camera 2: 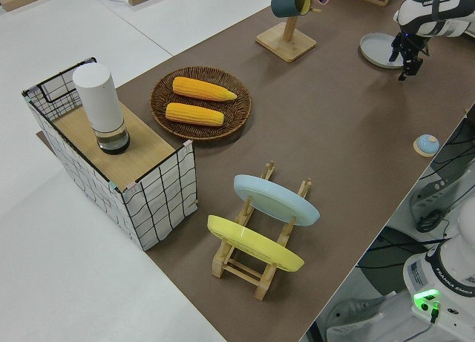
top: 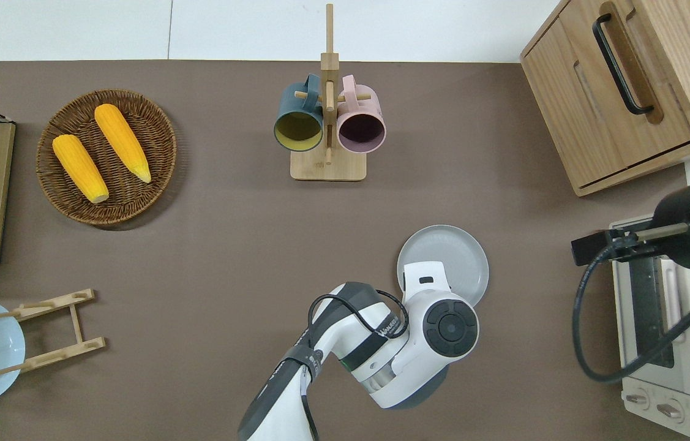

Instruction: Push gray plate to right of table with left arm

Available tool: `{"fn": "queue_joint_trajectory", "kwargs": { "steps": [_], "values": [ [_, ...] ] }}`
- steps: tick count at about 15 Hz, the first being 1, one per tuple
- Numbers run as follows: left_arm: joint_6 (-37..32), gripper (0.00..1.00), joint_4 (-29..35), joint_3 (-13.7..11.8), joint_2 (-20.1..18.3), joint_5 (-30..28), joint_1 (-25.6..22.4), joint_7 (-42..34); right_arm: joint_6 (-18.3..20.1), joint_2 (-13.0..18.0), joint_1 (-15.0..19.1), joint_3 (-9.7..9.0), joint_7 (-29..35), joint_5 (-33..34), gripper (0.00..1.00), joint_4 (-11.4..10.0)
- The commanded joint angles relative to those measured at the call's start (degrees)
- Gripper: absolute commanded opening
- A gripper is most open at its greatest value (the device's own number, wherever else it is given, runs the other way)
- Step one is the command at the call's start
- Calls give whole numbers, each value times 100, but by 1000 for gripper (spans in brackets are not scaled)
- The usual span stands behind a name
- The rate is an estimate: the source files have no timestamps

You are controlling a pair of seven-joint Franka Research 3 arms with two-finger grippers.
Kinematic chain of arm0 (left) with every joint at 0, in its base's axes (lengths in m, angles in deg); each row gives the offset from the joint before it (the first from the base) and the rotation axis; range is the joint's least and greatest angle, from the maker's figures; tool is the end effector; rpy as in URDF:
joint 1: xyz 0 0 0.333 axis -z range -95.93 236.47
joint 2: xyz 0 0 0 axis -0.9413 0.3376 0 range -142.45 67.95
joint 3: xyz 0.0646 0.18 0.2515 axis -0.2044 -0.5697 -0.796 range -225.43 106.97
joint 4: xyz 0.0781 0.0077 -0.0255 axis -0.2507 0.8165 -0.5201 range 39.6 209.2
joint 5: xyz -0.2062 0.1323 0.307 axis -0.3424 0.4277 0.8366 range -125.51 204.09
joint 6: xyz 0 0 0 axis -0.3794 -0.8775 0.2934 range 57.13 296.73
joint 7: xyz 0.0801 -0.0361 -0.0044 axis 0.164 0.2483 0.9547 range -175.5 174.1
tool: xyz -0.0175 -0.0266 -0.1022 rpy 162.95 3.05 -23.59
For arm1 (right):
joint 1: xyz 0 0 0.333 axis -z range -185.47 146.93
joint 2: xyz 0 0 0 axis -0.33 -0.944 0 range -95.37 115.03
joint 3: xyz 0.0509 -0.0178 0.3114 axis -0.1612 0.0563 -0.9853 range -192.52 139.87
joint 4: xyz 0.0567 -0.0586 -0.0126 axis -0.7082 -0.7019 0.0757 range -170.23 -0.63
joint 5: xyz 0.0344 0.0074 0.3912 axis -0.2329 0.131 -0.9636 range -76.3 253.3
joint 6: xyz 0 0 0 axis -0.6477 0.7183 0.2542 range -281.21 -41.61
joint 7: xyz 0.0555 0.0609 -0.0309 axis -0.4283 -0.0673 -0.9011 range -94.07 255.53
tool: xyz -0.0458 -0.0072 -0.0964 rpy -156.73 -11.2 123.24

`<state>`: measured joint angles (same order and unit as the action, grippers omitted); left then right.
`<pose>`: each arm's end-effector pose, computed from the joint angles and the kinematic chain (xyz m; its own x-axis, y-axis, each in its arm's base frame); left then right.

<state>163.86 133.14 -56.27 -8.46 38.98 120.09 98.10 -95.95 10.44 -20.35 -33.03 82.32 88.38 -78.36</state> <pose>0.4066 -0.5301 0.2904 0.6870 0.7258 -0.0365 0.7266 -0.6855 0.0461 0.5268 0.0726 0.6601 0.9914 0.1079 -0.0746 0.1083 -0.9941 0.0013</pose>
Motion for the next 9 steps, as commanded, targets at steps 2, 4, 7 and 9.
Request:
{"fn": "queue_joint_trajectory", "kwargs": {
  "steps": [2,4,7,9],
  "values": [
    [-897,998,-313,-129,-127,-22,-139,-835,70,36,116,-85,-1,-59,983,22],
    [-1107,995,-313,-85,-320,-31,-411,-1107,70,36,116,-85,8,-59,983,22],
    [-1634,991,-365,-50,-566,-215,-868,-1730,70,36,116,-85,-1,-59,983,22],
    [-2012,991,-365,-120,-882,-233,-1018,-2205,70,36,116,-85,8,-59,983,22]
  ]
}}
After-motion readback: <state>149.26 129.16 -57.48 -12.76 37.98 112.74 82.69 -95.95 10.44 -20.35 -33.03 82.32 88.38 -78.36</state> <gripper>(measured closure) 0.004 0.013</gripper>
